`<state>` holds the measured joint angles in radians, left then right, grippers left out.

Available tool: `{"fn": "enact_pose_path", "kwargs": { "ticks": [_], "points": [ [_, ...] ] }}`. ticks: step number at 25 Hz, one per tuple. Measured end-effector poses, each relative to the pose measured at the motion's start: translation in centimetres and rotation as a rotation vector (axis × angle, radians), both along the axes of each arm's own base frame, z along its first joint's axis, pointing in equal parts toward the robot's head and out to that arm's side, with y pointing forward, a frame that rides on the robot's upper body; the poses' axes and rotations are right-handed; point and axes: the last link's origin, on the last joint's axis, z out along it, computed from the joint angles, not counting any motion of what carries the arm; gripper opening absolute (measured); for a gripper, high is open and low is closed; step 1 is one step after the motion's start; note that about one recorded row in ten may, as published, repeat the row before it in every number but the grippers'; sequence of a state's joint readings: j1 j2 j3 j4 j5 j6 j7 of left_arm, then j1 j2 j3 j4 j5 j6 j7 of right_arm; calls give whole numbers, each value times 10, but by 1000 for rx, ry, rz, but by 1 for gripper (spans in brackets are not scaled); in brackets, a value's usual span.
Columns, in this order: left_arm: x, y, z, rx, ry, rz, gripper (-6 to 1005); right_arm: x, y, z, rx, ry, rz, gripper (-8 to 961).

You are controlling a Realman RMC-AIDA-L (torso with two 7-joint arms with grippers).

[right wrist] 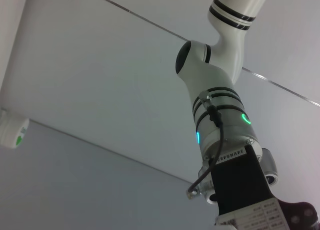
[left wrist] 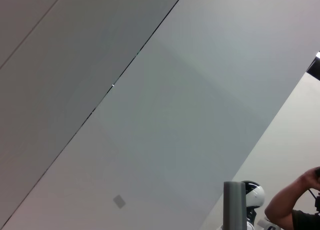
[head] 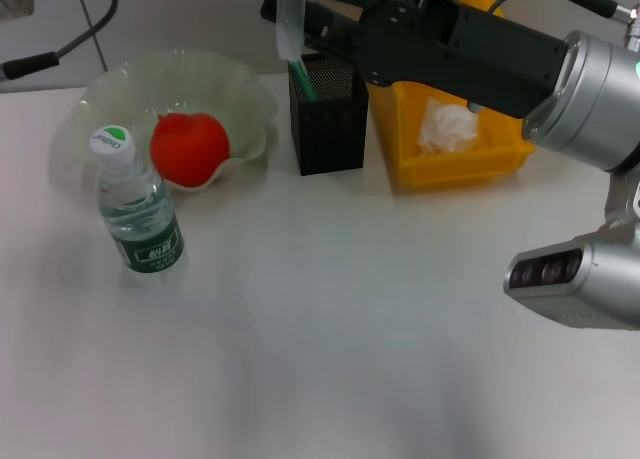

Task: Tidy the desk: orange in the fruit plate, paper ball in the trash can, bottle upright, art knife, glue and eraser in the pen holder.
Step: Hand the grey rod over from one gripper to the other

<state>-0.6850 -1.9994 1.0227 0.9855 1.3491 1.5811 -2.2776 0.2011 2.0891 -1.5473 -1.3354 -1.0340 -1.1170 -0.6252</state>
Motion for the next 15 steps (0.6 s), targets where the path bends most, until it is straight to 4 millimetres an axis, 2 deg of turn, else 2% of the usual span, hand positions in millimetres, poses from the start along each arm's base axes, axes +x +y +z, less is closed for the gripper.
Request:
{"fn": "enact_pose_path", "kwargs": {
  "ticks": [10, 15],
  "points": [
    [1, 3, -1, 1, 17, -3, 139, 2, 0, -1, -4, -4, -6, 411],
    [1, 3, -1, 4, 16, 0, 139, 2, 1, 1, 1, 1, -9, 346]
  ]
}}
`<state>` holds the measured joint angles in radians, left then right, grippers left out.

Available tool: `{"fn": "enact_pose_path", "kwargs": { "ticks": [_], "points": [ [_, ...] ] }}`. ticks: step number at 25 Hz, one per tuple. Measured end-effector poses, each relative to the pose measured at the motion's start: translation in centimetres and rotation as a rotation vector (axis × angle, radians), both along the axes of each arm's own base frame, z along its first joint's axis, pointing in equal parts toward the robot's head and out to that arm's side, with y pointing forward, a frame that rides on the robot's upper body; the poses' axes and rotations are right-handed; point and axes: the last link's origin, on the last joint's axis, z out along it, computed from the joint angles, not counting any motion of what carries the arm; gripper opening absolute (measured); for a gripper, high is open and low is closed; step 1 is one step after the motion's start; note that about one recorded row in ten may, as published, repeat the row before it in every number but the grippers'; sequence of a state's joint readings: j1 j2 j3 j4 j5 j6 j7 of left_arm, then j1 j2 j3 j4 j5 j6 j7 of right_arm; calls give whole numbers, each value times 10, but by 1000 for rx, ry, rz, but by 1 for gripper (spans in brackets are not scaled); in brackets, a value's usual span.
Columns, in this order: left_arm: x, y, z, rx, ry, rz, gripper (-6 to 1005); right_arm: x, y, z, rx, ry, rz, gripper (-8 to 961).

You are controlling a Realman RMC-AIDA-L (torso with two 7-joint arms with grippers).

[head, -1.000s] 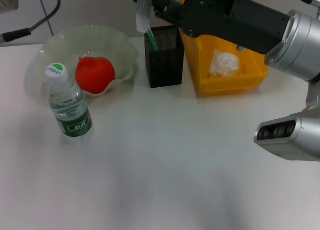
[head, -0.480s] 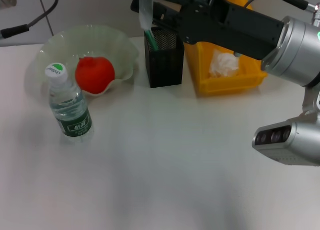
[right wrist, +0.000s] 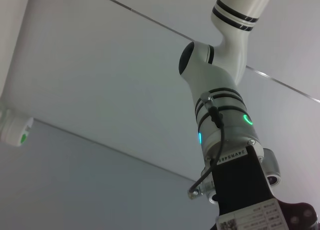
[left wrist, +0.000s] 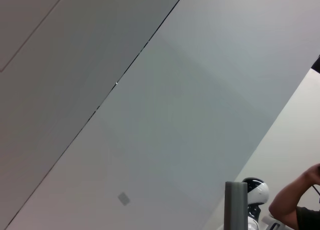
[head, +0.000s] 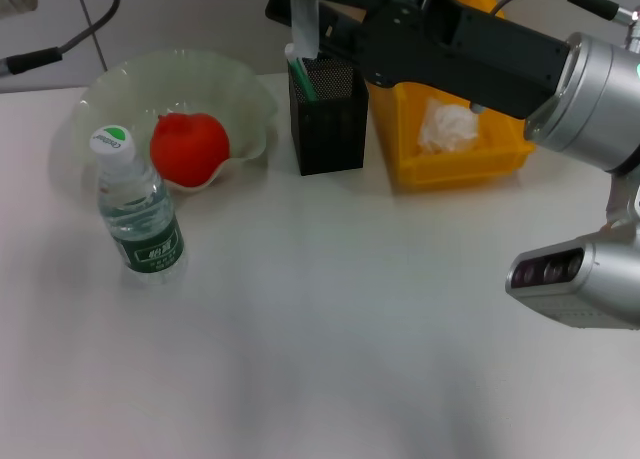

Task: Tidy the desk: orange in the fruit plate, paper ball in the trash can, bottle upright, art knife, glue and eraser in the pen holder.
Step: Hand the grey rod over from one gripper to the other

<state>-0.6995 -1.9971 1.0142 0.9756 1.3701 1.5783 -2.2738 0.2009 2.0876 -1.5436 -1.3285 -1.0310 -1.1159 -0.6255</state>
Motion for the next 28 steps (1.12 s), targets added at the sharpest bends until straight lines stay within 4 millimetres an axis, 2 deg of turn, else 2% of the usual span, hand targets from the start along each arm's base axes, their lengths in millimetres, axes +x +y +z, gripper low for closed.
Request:
{"fn": "enact_pose_path", "kwargs": {
  "ticks": [13, 25, 28],
  "points": [
    [-3, 3, 8, 28, -8, 13, 138, 1, 2, 0, 10, 1, -19, 316],
    [-8, 6, 10, 38, -18, 32, 138, -9, 2, 0, -1, 62, -26, 333],
    [-9, 7, 12, 44, -20, 36, 138, -9, 0, 1, -6, 68, -21, 401]
  ]
}}
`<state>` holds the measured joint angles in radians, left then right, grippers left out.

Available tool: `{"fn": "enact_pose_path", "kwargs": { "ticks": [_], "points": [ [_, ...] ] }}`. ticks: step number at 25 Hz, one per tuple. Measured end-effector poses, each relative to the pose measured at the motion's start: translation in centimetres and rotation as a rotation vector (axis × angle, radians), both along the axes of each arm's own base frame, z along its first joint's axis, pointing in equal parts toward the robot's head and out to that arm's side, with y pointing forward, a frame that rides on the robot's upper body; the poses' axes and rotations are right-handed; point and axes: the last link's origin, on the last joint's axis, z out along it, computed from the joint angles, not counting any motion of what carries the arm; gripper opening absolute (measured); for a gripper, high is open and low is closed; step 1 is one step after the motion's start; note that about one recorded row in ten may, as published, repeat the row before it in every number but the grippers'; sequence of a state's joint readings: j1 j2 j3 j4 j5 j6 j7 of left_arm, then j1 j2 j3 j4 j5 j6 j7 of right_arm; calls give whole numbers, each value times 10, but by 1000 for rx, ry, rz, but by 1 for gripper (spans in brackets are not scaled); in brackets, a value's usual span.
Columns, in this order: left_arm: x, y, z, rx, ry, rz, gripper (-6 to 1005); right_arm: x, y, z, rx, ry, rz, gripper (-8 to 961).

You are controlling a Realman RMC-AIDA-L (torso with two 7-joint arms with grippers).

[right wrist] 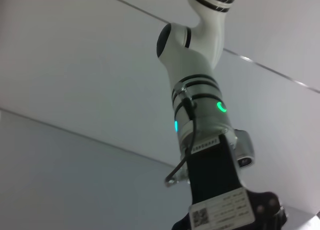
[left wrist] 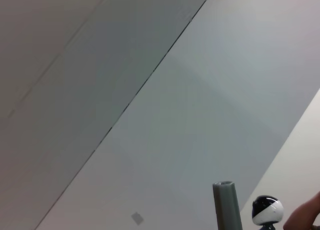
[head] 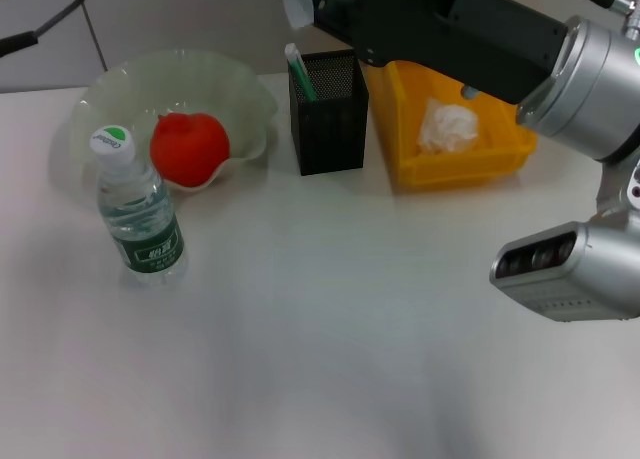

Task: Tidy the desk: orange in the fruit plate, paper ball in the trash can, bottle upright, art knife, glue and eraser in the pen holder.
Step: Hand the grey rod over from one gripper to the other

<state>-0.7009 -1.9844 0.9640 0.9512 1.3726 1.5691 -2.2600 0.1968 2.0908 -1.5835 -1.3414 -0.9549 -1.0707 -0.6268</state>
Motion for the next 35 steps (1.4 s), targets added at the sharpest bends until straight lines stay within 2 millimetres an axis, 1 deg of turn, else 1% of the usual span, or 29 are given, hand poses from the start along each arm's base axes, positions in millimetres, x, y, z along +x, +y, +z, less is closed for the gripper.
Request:
{"fn": "enact_pose_path", "kwargs": {
  "ticks": [2, 8, 19, 23, 26, 35],
  "points": [
    [-1, 1, 2, 8, 0, 6, 138, 1, -2, -1, 3, -3, 13, 447],
    [-1, 2, 3, 14, 2, 8, 138, 4, -3, -3, 18, -15, 18, 451],
    [-3, 4, 5, 26, 8, 13, 138, 6, -2, 4, 32, 26, 10, 453],
    [-3, 4, 8, 32, 6, 7, 138, 8, -2, 2, 29, 24, 9, 454],
    [-6, 3, 15, 24, 6, 5, 137, 8, -3, 0, 24, 23, 10, 453],
    [-6, -1, 15, -9, -2, -16, 137, 6, -4, -8, -8, 18, 15, 454]
  ]
}}
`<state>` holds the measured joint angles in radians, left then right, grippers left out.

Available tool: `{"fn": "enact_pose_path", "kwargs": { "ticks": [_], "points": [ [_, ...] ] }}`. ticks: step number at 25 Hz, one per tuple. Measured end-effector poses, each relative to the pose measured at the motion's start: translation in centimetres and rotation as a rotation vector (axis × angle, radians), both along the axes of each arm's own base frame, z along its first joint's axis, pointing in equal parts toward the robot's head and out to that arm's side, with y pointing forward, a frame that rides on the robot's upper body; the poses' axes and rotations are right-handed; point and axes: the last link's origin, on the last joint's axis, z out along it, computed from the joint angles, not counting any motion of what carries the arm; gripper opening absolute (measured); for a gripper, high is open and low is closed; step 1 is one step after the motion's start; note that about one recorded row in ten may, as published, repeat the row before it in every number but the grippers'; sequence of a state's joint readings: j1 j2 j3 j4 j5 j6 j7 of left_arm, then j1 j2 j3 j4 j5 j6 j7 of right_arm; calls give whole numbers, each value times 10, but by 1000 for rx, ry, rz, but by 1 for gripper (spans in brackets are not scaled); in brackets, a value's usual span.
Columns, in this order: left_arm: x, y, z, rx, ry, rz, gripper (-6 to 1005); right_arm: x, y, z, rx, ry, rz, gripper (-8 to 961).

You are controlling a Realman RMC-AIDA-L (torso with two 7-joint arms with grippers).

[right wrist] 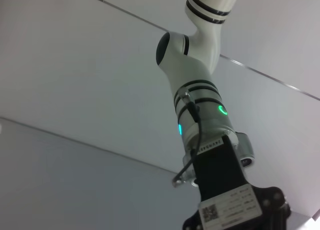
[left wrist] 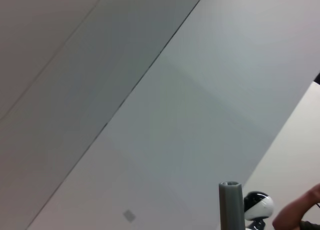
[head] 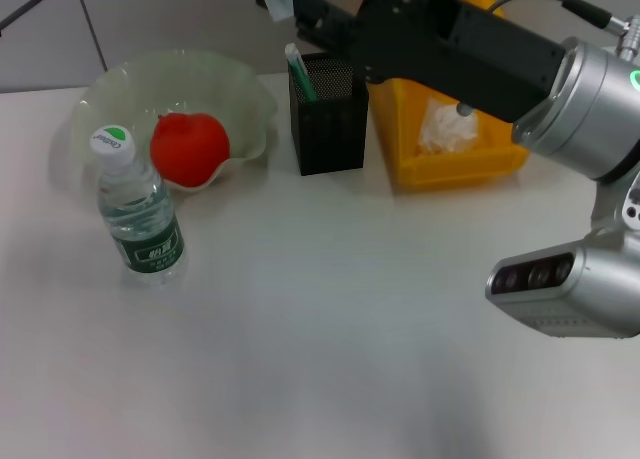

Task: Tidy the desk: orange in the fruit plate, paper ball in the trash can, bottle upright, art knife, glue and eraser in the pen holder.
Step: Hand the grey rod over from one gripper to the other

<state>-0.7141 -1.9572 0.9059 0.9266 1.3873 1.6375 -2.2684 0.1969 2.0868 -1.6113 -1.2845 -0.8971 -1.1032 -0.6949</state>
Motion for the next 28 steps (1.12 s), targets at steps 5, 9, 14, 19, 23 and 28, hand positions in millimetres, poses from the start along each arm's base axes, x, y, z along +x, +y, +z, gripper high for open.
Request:
{"fn": "enact_pose_path", "kwargs": {
  "ticks": [5, 9, 14, 19, 23, 28],
  "points": [
    [1, -3, 1, -15, -2, -19, 137, 0, -1, -3, -8, -7, 3, 454],
    [0, -3, 3, -13, 2, -19, 137, -1, -4, -3, -10, -8, 9, 453],
    [0, -4, 3, -19, 4, -25, 137, -1, -5, -4, -8, -12, 13, 450],
    [1, -4, 2, -24, 6, -28, 137, -2, -5, -2, 8, -10, 21, 446],
    [0, -3, 3, -15, 8, -21, 137, -2, -4, -1, 18, 4, 18, 444],
    [0, -3, 2, -15, 10, -23, 136, -2, -3, 0, 39, 14, 25, 441]
  ]
}}
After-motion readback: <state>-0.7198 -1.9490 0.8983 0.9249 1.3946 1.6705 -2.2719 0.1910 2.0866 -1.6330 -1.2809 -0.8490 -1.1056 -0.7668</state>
